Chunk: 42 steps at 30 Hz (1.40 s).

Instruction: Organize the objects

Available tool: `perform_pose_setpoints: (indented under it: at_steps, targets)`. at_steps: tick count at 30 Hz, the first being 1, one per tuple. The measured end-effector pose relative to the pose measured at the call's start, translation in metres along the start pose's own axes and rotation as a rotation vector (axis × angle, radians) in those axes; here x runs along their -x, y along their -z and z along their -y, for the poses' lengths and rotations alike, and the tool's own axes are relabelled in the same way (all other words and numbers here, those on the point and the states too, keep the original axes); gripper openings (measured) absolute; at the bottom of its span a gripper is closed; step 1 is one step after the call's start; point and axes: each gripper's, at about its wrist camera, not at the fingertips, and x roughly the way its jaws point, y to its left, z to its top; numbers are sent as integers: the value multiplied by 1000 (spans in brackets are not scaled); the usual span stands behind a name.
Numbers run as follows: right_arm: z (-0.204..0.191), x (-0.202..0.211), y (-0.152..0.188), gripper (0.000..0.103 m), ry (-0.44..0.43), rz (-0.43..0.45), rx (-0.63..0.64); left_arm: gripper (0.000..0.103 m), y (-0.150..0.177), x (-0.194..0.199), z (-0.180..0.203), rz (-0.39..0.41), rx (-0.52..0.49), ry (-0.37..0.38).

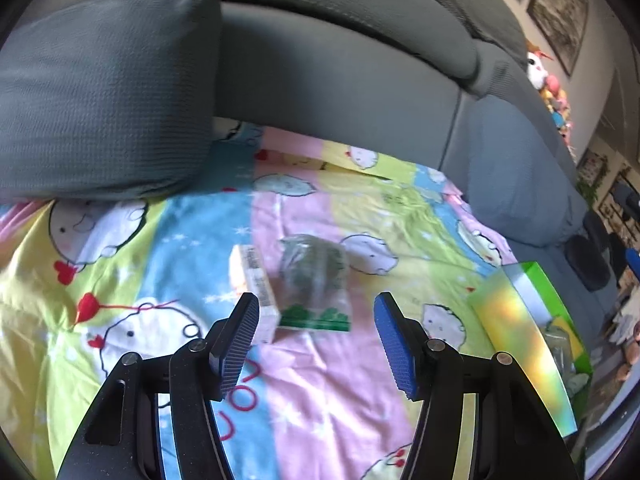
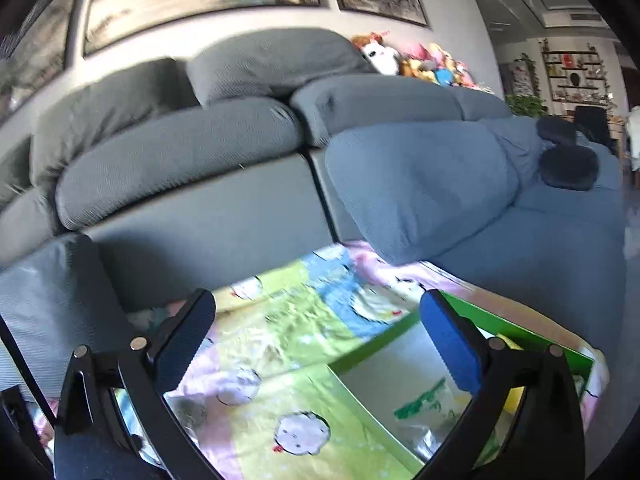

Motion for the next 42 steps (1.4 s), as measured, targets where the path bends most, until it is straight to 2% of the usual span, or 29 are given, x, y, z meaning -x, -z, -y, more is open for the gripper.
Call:
perform_pose_setpoints:
  at_steps: [3,6,9,12,14,17,21,25,27,29,34,38,42]
  targets:
    - [-15,2,6,102,7,25,73,61,1,1,-10,-6,44,18]
    - [-24,7,10,102,21,49,110,61,2,1,-13,-11,44,5]
    - [-26,5,14,102,-36,38,99,61,2,1,-17,-17,45,-11]
    - [-21,-9,18,102,-192,-70,18,61,1,-1,-22,-25,61,-14]
    - [-22,-15,21,102,-235,-118,-12,61,0,-2,-27,-30,77,-21]
    - [-31,-23,27,102,-302,-177,6,61,0,-4,-35,-42,102,-33]
    - [-46,-37,38,102,-463,-313,-12,61,-1,-9,-52,-72,155,-59]
    - [-65,-53,58,102,-555,-451,-41,61,0,-14,-70,-103,218,-83]
    - [-79,-58,67,98,-590,-500,-30,61,0,-17,-79,-115,261,-58]
    - [-96,-62,75,82,-625,-547,-9,61,1,-19,-87,-121,301,-35]
    - [-129,-85,86,66,-683,-720,-9,61,3,-32,-99,-160,373,19]
    - [-162,-104,104,48,-635,-815,82,61,5,-38,-103,-204,371,-37]
    - [-191,-121,123,49,-637,-887,123,61,5,-31,-115,-199,390,-107]
